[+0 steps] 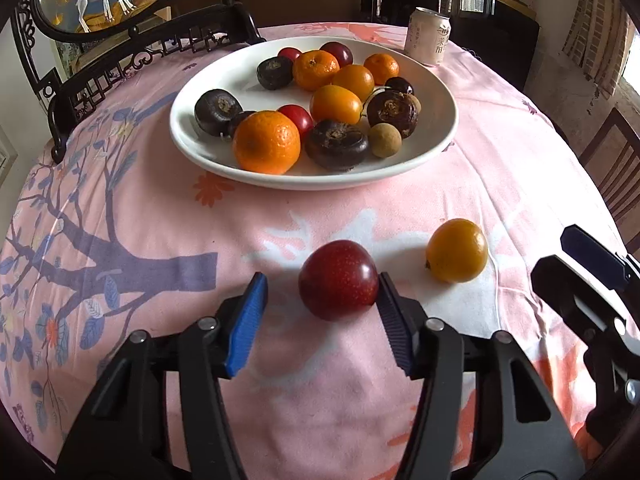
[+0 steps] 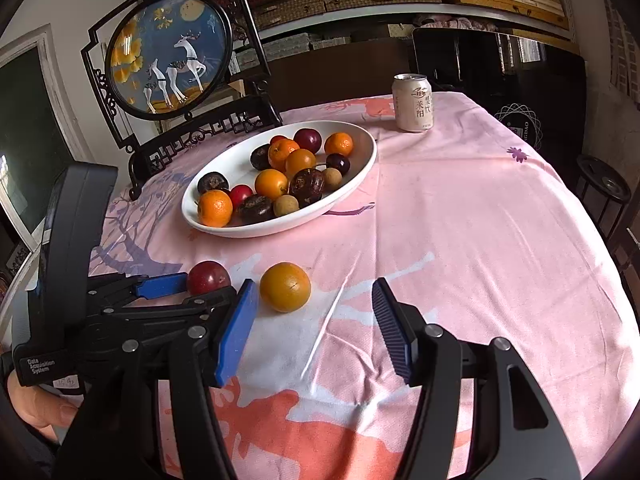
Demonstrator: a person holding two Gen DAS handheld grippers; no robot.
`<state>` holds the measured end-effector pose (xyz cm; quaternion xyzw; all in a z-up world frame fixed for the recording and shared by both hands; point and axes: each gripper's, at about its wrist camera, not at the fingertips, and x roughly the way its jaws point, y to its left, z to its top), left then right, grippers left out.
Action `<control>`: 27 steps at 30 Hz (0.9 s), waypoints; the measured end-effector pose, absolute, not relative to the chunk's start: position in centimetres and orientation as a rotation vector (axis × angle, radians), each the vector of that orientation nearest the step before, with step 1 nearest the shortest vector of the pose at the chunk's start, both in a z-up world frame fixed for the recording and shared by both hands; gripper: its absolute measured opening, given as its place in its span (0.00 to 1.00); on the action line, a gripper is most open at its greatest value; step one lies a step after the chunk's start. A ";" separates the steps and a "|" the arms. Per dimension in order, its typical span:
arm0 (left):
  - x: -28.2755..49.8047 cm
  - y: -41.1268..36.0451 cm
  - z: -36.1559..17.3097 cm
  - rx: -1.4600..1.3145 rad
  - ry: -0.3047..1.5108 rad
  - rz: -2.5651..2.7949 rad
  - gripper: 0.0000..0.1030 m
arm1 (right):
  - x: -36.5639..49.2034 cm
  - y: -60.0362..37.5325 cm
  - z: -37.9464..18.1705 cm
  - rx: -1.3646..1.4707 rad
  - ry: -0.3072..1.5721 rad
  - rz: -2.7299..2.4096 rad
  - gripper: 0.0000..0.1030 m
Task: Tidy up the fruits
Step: 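Grasp the red plum with the left tool while the right tool grasps the yellow-orange fruit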
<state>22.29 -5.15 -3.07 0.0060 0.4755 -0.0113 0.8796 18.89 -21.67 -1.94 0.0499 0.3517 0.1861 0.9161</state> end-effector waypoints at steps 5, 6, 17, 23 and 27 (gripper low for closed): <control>22.0 -5.0 -2.9 0.008 0.986 -0.046 0.37 | 19.2 -21.6 -2.4 0.094 0.739 0.372 0.58; 21.9 -4.8 -2.8 0.001 0.991 -0.050 0.37 | 19.2 -21.6 -2.5 0.096 0.744 0.376 0.58; 20.1 -1.7 -2.6 -0.005 0.988 -0.036 0.37 | 19.8 -19.8 -4.0 0.078 0.836 0.419 0.58; 20.1 -0.8 -2.5 -0.029 0.971 -0.051 0.37 | 21.1 -17.0 -4.7 -0.046 0.876 0.377 0.58; 20.4 -0.2 -2.6 -0.042 0.973 -0.044 0.37 | 22.4 -15.6 -5.0 -0.103 0.890 0.336 0.57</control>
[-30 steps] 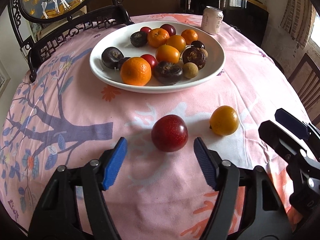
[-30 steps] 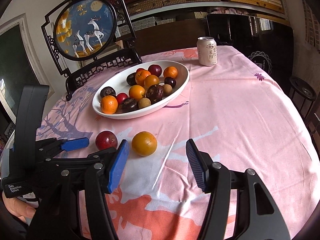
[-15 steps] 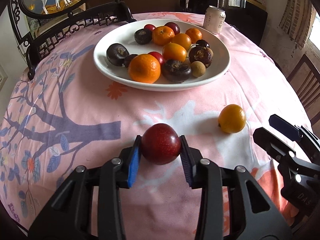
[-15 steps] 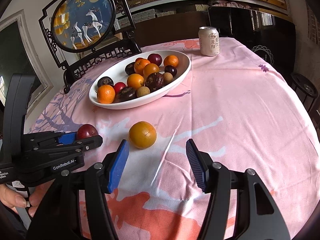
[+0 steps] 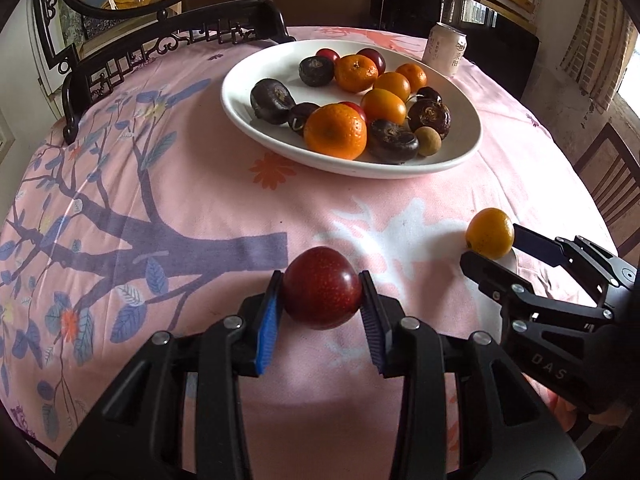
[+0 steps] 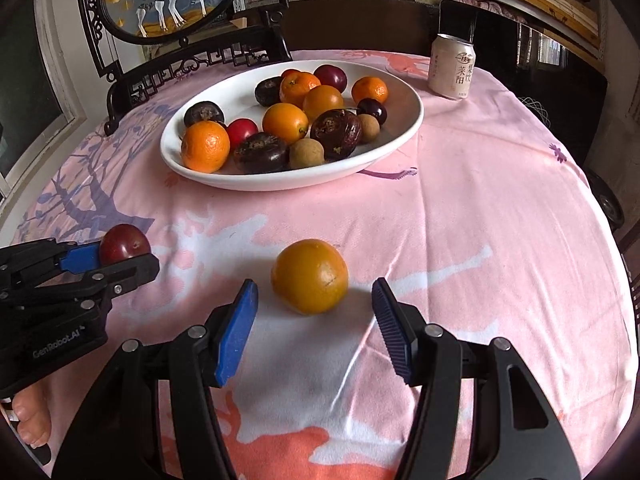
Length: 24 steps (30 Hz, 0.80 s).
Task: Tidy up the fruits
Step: 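Grasp the red plum with the left tool while the right tool grasps the yellow-orange fruit, then carry the plum and yellow-orange fruit to the plate and release them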
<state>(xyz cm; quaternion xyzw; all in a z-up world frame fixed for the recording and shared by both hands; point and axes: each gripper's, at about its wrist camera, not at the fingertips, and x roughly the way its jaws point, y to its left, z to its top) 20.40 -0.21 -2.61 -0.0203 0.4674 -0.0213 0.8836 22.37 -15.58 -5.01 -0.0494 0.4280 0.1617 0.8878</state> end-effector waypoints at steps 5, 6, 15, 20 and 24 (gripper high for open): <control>20.8 0.6 -2.6 -0.058 0.968 -0.017 0.37 | 23.1 -14.9 -5.0 -0.118 0.878 0.316 0.36; 20.8 0.6 -2.6 -0.056 0.968 -0.014 0.37 | 23.0 -14.9 -4.9 -0.113 0.879 0.312 0.36; 20.2 0.0 -1.3 -0.055 0.962 -0.030 0.37 | 20.6 -16.5 -2.8 -0.051 0.830 0.354 0.36; 20.8 -0.3 1.2 -0.039 0.935 -0.039 0.37 | 20.6 -16.8 0.2 -0.023 0.747 0.390 0.36; 22.7 -0.4 3.3 -0.023 0.905 -0.015 0.37 | 21.8 -16.3 2.3 -0.012 0.687 0.408 0.36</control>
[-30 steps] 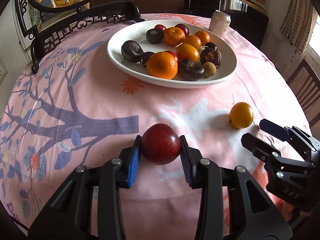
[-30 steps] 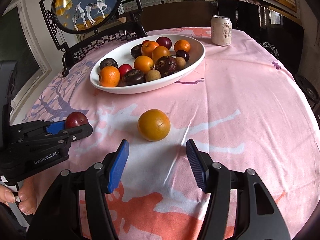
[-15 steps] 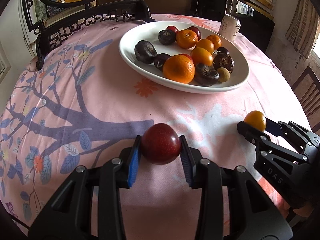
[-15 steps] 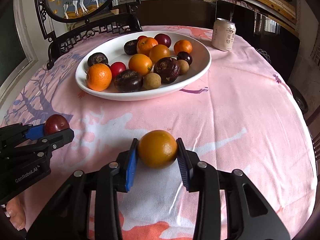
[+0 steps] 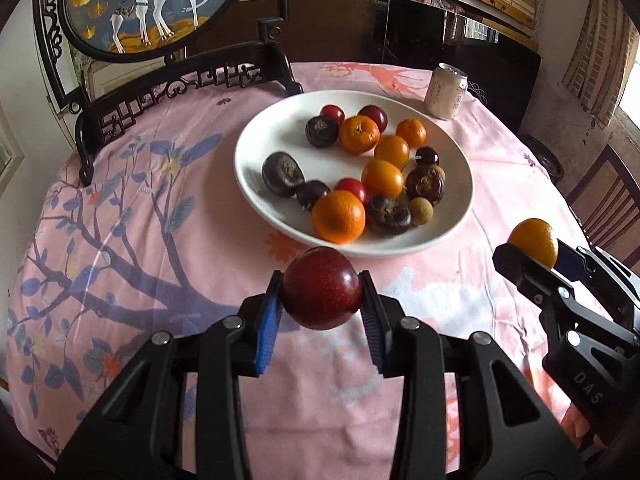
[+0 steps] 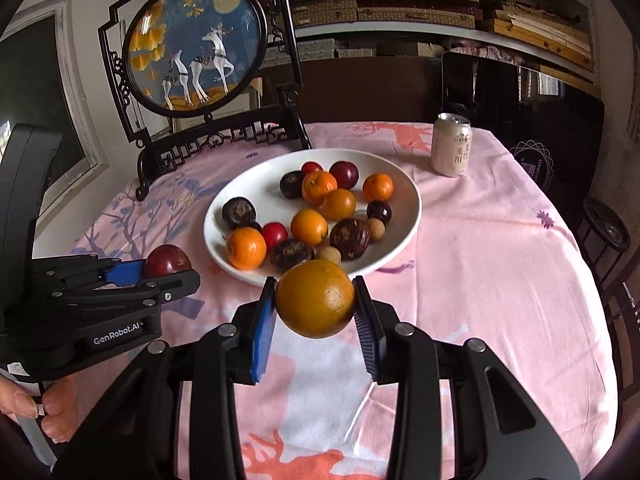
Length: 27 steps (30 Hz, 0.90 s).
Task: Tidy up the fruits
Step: 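Carry the plum and yellow-orange fruit to the plate and release them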
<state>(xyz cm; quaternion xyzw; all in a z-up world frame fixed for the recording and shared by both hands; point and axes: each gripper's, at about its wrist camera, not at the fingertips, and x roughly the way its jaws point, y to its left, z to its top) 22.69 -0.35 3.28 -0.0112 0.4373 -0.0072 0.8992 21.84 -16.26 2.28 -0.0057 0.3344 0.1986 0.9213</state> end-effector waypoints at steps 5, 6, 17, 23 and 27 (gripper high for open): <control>26.2 -0.7 4.3 -0.020 0.892 -0.003 0.37 | 24.2 -15.0 3.1 -0.005 0.666 0.420 0.36; 27.1 -0.8 4.3 -0.020 0.897 -0.001 0.37 | 24.7 -14.6 3.0 -0.006 0.667 0.427 0.36; 33.5 -0.2 2.6 -0.051 0.936 0.068 0.36 | 30.0 -12.8 0.2 -0.056 0.708 0.401 0.36; 35.3 -0.2 1.8 -0.070 0.949 0.084 0.37 | 31.1 -11.8 -0.6 -0.109 0.698 0.374 0.42; 34.8 0.1 2.4 -0.090 0.892 0.104 0.78 | 30.7 -12.1 -0.4 -0.126 0.655 0.337 0.60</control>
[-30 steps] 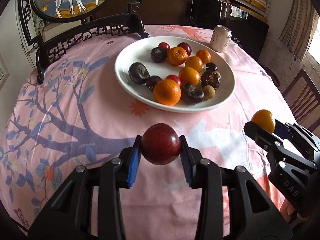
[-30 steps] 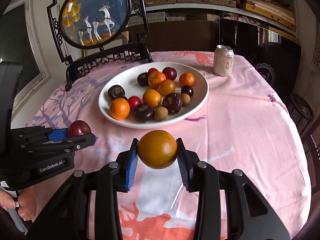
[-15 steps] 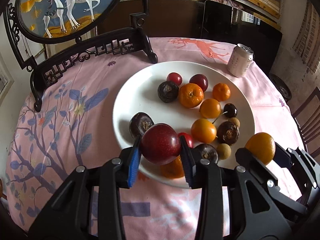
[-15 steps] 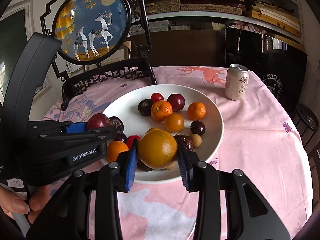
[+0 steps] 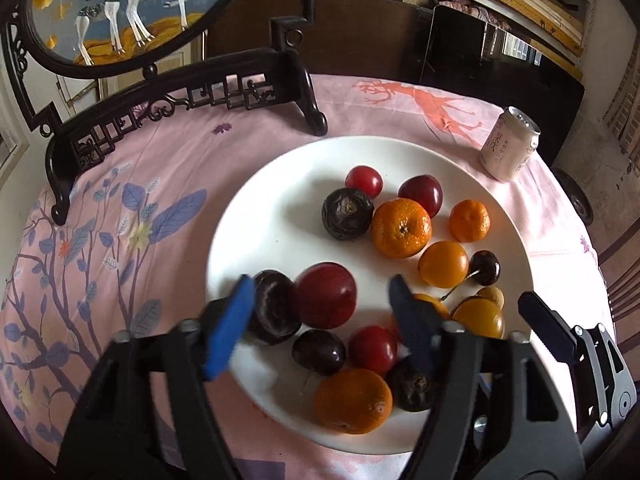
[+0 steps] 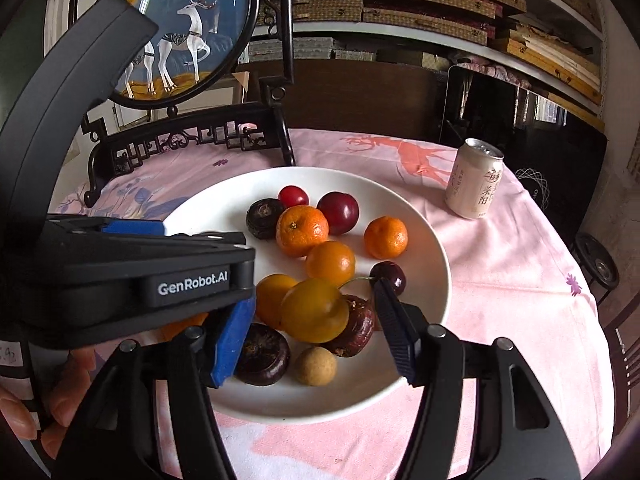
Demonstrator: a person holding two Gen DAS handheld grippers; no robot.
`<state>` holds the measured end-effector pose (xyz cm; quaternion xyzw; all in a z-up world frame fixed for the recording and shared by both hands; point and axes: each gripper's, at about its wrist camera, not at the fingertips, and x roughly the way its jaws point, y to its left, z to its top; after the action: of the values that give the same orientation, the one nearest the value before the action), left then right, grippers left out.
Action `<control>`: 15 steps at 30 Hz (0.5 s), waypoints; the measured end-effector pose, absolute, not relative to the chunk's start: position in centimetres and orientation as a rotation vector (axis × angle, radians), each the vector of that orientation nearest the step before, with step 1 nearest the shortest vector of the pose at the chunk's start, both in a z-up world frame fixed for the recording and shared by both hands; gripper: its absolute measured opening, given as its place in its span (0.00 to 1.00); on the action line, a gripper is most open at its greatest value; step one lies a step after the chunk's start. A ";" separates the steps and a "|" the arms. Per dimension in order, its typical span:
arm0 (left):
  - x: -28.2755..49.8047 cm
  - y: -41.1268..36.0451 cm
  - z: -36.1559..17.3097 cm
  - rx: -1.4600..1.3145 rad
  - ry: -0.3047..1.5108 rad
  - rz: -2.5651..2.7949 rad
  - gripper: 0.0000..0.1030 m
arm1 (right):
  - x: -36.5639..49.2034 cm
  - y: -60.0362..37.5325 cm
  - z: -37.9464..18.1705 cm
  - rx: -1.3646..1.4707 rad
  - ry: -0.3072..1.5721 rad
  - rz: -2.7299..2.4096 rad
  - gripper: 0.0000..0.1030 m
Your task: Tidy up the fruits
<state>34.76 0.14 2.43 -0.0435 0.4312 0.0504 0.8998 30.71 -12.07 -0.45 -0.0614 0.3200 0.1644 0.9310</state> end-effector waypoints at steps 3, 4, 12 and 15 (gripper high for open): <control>34.0 -0.3 3.4 -0.045 0.857 0.100 0.81 | 30.4 -12.9 -0.3 -0.107 0.663 0.327 0.60; 33.7 -0.3 3.6 -0.049 0.855 0.097 0.82 | 30.3 -13.2 -0.3 -0.099 0.669 0.327 0.60; 30.2 -0.2 4.7 -0.078 0.839 0.085 0.90 | 27.4 -15.0 0.1 -0.050 0.695 0.318 0.60; 28.3 -0.5 4.9 -0.074 0.827 0.072 0.90 | 26.0 -15.5 0.2 -0.055 0.701 0.305 0.60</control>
<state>28.30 -0.48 4.91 -0.0359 0.4014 0.0348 0.9145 26.05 -15.53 0.22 -0.0266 0.3421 0.1486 0.9275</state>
